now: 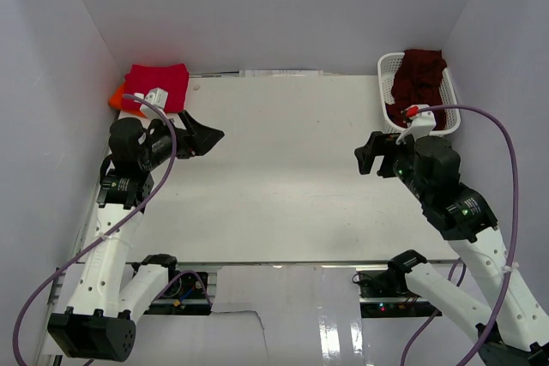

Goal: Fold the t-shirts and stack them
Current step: Grab crumpled tshirt from bin with the right arm

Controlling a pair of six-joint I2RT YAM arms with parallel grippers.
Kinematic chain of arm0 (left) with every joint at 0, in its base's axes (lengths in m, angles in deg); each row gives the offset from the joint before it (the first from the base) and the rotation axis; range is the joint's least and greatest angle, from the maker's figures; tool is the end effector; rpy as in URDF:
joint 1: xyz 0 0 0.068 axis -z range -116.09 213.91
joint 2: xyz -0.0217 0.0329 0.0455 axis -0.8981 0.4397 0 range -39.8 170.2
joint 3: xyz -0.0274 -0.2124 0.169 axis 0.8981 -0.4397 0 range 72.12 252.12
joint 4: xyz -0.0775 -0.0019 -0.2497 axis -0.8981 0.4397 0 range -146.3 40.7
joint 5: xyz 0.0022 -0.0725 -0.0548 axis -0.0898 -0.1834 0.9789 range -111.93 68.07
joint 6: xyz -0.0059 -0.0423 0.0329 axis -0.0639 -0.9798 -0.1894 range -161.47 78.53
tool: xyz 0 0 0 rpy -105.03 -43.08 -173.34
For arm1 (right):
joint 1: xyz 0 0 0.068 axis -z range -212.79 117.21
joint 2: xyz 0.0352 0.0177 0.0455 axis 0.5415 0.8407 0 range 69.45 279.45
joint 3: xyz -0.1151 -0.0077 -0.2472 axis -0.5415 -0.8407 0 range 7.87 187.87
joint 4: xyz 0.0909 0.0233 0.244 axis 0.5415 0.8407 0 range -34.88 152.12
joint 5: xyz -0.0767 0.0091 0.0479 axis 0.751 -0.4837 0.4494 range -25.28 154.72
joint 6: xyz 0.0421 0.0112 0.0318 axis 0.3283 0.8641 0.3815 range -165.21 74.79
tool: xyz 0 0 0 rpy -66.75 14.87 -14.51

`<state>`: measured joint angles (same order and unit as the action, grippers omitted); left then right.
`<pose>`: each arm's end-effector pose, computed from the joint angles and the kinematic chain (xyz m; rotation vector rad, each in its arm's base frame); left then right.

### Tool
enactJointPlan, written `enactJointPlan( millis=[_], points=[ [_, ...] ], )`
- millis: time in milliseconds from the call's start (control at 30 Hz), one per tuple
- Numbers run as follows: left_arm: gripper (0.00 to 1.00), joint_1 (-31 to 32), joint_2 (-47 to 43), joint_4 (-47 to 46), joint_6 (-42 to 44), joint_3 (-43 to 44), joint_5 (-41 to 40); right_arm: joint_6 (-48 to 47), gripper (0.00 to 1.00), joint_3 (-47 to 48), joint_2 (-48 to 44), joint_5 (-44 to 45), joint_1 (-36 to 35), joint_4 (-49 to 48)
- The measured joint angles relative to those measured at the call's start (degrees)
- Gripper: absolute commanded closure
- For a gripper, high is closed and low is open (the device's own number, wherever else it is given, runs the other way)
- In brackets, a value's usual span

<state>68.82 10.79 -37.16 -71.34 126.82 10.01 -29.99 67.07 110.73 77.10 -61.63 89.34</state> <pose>0.1908 -0.0352 0.3679 -0.0034 1.8946 -0.9295 0.1268 0.0612 0.3895 -0.0703 1.8604 0.3351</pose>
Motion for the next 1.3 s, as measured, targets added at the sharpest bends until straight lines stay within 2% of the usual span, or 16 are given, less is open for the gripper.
enactJointPlan(
  millis=[200, 433, 500, 633, 733, 967, 1067, 1300],
  points=[
    [0.02, 0.0, 0.0, -0.3, 0.0, 0.0, 0.0, -0.7, 0.1, 3.2, 2.7, 3.7, 0.0, 3.2],
    [0.02, 0.0, -0.5, -0.1, -0.2, -2.3, -0.1, -2.4, 0.1, 14.4, 18.2, 8.2, 1.2, 5.2],
    [0.02, 0.0, -1.0, 0.1, -0.2, -3.3, -0.3, -3.0, 0.09, 17.5, 23.9, 7.2, 4.4, 5.3],
    [0.02, 0.0, -2.7, 0.5, 0.3, -4.0, -1.2, -3.2, 0.09, 23.1, 35.3, 0.2, 18.0, 5.0],
    [0.02, 0.0, -4.2, 1.0, 0.9, -4.1, -1.9, -3.0, 0.1, 26.6, 43.1, -1.8, 24.4, 4.9],
    [0.02, 0.0, -5.4, 1.0, 2.0, -4.9, -2.7, -1.6, 0.09, 35.3, 57.6, -3.7, 29.2, 4.8],
    [0.02, 0.0, -5.4, 1.4, 2.4, -5.6, -3.0, -0.4, 0.06, 38.5, 62.8, -3.1, 31.2, 4.2],
    [0.02, 0.0, -6.6, 1.8, 2.9, -6.3, -3.3, 1.3, 0.04, 40.1, 70.3, 1.5, 32.6, 0.4]
  ],
)
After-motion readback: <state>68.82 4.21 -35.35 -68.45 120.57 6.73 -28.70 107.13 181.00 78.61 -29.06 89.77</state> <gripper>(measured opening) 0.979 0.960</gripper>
